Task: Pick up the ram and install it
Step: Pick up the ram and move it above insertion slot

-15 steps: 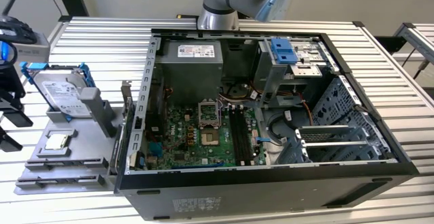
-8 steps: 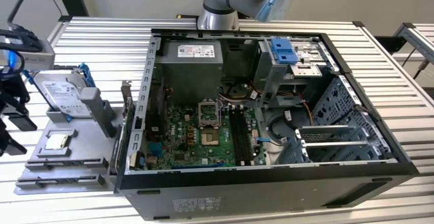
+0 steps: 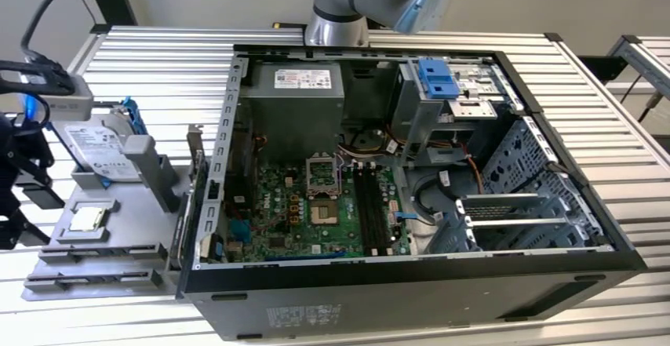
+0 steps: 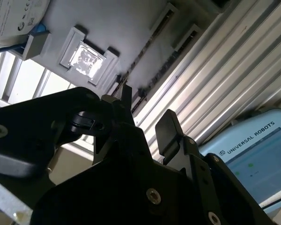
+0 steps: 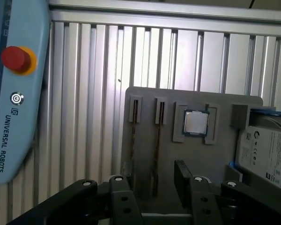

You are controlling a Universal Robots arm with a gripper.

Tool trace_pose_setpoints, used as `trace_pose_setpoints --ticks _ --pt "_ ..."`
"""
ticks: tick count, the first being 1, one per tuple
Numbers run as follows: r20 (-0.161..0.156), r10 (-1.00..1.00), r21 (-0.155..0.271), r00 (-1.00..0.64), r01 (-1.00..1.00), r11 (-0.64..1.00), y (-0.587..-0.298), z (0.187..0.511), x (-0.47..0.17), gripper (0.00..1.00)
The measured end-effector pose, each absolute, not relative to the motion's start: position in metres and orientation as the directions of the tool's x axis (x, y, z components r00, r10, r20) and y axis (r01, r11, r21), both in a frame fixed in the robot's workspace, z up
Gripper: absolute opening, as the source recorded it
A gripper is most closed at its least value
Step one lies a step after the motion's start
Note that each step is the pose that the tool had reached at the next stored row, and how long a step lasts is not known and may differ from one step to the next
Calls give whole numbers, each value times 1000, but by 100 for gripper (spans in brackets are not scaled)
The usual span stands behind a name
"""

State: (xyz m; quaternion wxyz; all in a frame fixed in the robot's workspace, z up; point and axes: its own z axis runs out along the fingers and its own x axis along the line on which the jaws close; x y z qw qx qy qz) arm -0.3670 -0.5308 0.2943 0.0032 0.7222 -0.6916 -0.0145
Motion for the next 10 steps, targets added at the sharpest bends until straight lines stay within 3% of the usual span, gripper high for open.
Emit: trace_pose_setpoints --ticks 10 --pt "-17 -999 25 36 -999 -36 -531 277 -368 100"
